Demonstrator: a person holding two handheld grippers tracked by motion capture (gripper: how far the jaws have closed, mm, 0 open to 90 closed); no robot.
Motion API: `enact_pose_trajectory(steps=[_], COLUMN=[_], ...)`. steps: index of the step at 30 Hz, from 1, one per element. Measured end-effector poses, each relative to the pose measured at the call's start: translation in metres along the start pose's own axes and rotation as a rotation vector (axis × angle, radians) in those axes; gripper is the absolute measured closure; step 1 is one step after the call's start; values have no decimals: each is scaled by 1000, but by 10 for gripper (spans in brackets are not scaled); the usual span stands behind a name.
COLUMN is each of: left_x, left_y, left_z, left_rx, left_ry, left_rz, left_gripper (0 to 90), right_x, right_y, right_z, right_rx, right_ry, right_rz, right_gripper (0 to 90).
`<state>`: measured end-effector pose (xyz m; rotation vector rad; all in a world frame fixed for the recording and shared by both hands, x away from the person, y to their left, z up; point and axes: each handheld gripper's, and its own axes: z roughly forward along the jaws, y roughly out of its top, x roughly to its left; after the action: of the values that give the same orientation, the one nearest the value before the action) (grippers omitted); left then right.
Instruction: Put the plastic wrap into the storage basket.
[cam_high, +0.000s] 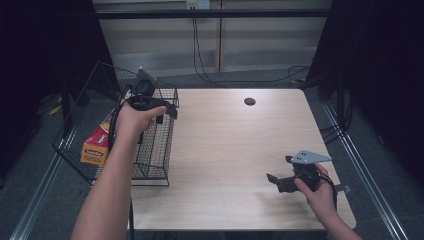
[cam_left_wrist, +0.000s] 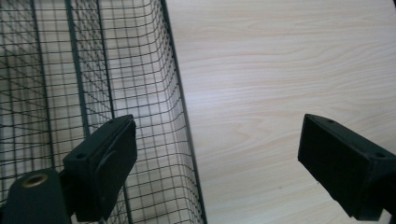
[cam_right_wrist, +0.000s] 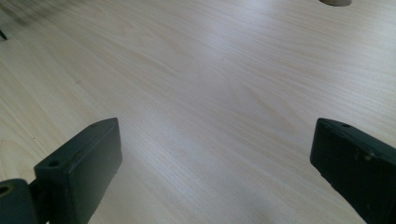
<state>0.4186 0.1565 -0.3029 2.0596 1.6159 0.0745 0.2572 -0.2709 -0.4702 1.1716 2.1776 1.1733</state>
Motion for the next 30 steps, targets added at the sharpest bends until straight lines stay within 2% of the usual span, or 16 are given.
enact_pose_trajectory(steps=[9,26,30], left_x=[-15,-34,-39], left_y=[-3,-10,-11], left_z=[13,23,26], left_rx=[10,9,16], left_ry=[-29,-67,-81], left_rz=[47,96,119], left_gripper=[116,117,117], right_x=[0,1,1], right_y=[0,0,0], right_z=[0,0,0], right_rx=[2,1,4], right_ry=[8,12,10], right_rz=[0,-8,-5], right_gripper=[19,19,19])
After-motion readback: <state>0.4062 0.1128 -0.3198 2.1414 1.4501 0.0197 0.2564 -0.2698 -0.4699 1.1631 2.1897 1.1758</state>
